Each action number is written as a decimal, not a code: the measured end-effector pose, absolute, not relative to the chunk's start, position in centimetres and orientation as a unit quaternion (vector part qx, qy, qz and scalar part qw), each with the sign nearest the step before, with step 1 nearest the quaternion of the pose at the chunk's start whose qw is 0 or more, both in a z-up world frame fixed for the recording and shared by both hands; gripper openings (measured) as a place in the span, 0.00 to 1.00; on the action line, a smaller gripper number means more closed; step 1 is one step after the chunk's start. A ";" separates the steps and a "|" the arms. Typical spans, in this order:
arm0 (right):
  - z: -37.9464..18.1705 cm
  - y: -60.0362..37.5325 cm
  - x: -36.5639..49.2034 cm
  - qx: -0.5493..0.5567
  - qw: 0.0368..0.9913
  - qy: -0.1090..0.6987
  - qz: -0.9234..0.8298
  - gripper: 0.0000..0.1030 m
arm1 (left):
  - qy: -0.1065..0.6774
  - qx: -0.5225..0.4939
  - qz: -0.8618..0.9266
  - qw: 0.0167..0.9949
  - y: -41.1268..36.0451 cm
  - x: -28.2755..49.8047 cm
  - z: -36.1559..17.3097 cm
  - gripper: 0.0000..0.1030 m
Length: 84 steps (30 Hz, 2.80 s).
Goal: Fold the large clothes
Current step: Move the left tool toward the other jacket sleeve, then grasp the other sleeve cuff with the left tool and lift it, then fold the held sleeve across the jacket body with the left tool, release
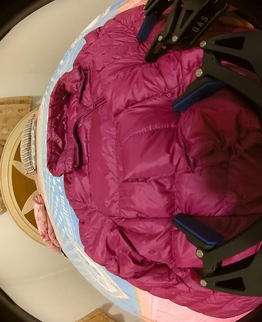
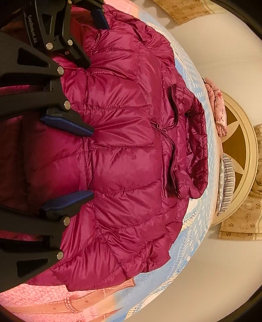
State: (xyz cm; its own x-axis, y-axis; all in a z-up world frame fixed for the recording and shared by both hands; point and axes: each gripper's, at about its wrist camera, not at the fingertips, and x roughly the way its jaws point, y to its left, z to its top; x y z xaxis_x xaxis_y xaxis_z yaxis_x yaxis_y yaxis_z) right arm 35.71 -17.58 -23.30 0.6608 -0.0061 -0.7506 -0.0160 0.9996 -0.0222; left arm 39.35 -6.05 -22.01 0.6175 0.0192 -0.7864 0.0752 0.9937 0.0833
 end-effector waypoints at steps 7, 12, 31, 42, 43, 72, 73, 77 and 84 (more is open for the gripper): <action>-23.3 -17.5 35.7 -0.015 0.912 0.409 0.002 0.57 | 0.454 0.051 -0.032 0.889 -5.6 39.5 -21.5 1.00; -23.3 -17.7 35.7 -0.011 0.913 0.407 0.003 0.57 | 0.431 0.056 -0.036 0.900 -3.8 37.1 -19.1 1.00; -23.2 -17.9 35.4 -0.007 0.915 0.403 0.004 0.57 | 0.405 -0.089 0.121 0.902 20.1 22.4 -18.8 0.78; -23.1 -17.8 35.1 -0.007 0.917 0.400 0.000 0.58 | 0.429 -0.169 0.057 0.886 19.7 24.2 -21.3 0.20; -23.1 -17.9 35.0 -0.007 0.917 0.400 0.001 0.58 | 0.416 -0.175 0.050 0.891 19.7 23.9 -21.0 0.15; -23.0 -18.2 35.0 0.010 0.918 0.396 0.003 0.60 | 0.222 -0.002 -0.022 0.975 11.6 26.8 -2.8 0.10; -23.0 -18.2 34.9 0.012 0.918 0.396 0.004 0.60 | 0.217 0.008 -0.031 0.976 10.6 27.0 -2.6 0.10; -23.0 -18.4 34.9 0.019 0.919 0.395 0.007 0.60 | 0.210 0.027 -0.058 0.976 8.0 27.5 -2.1 0.09; -22.9 -18.4 34.9 0.023 0.919 0.394 0.008 0.61 | 0.216 0.074 -0.118 0.966 1.5 28.9 -3.6 0.09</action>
